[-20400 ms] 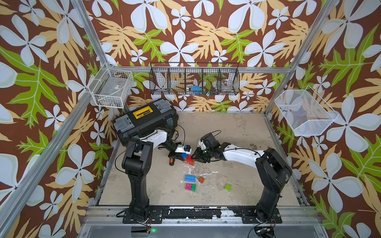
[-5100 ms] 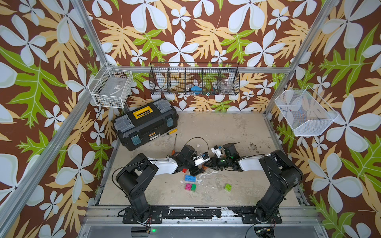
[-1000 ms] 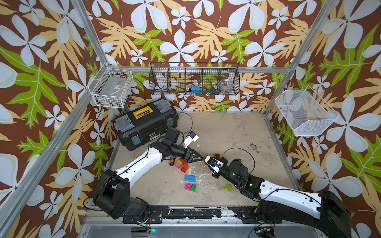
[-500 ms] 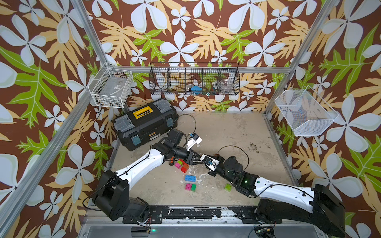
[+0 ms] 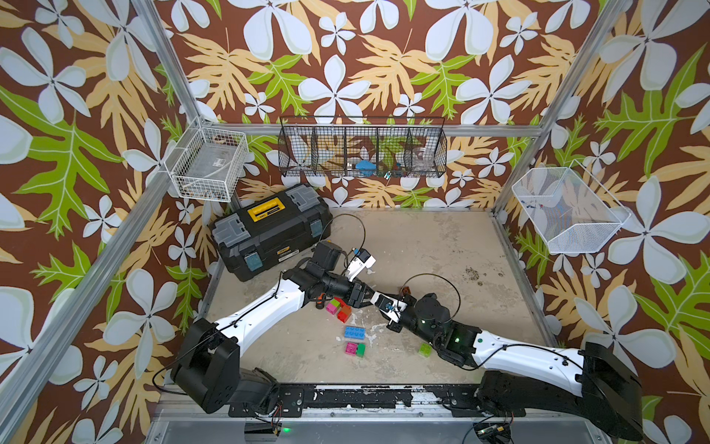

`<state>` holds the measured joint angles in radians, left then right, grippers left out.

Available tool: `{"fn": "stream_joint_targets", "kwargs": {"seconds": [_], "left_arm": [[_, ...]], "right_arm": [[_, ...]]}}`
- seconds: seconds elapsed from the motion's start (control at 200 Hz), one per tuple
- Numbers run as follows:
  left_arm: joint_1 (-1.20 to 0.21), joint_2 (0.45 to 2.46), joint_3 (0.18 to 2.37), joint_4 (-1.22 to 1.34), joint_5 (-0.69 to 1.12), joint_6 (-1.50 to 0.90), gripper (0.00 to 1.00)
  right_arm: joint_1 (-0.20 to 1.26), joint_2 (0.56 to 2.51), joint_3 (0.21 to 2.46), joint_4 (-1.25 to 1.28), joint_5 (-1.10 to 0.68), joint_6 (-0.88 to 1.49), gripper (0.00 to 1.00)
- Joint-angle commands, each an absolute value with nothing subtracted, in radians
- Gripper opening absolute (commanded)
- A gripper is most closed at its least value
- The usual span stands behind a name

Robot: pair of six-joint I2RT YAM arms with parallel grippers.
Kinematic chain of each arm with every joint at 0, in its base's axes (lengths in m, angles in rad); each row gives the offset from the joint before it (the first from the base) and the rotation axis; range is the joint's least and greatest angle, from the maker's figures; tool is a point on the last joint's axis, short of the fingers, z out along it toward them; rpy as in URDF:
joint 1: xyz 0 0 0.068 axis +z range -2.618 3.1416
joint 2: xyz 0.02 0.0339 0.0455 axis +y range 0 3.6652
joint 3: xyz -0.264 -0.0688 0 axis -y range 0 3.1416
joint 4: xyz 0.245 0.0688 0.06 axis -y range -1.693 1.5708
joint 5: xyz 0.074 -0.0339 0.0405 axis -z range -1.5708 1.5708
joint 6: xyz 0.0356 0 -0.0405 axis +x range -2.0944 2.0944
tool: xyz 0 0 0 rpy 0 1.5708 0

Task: Assemble the letter h with lego
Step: Assemble the lego brick with the lego brick.

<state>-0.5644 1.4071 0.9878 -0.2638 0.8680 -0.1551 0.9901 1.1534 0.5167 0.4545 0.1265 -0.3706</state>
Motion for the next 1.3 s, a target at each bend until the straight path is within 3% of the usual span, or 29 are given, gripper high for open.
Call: {"fn": "stream_joint_targets", "kwargs": {"seconds": [0.0,0.08,0.23,0.315,0.51,0.63,0.756,0.916,1.141,1.296], "left_arm": [[-0.571,1.414,0.985,-0.234,0.857,-0.161,0.51],[-0.580,1.416,0.982,-0.241,0.859,-0.151,0.46],[-0.608,1.428,0.979,-0.250,0.855,-0.131,0.26],[-0.611,1.423,0.990,-0.270,0.857,-0.106,0.21],[-0.611,1.400,0.995,-0.291,0.861,-0.009,0.15],[-0.611,1.334,0.920,-0.175,0.753,0.105,0.16],[-0.610,1.289,0.805,0.014,0.716,0.231,0.17],[-0.612,1.309,0.739,0.076,0.751,0.393,0.19],[-0.621,1.275,0.651,0.103,0.740,0.603,0.21],[-0.627,1.252,0.600,0.114,0.753,0.684,0.21]], "right_arm": [[0.991,1.158,0.511,0.519,0.128,-0.372,0.16],[0.991,1.160,0.508,0.534,0.131,-0.369,0.16],[0.991,1.152,0.511,0.548,0.168,-0.357,0.17],[0.992,1.141,0.503,0.544,0.176,-0.356,0.20],[0.984,1.038,0.439,0.522,0.107,-0.311,0.53],[0.943,0.952,0.417,0.455,0.063,-0.054,0.69],[0.891,0.898,0.422,0.333,-0.060,0.312,0.67],[0.890,0.860,0.415,0.268,-0.151,0.691,0.65],[0.890,0.965,0.510,0.120,-0.134,0.968,0.60],[0.890,1.089,0.592,0.064,-0.244,1.007,0.61]]}}
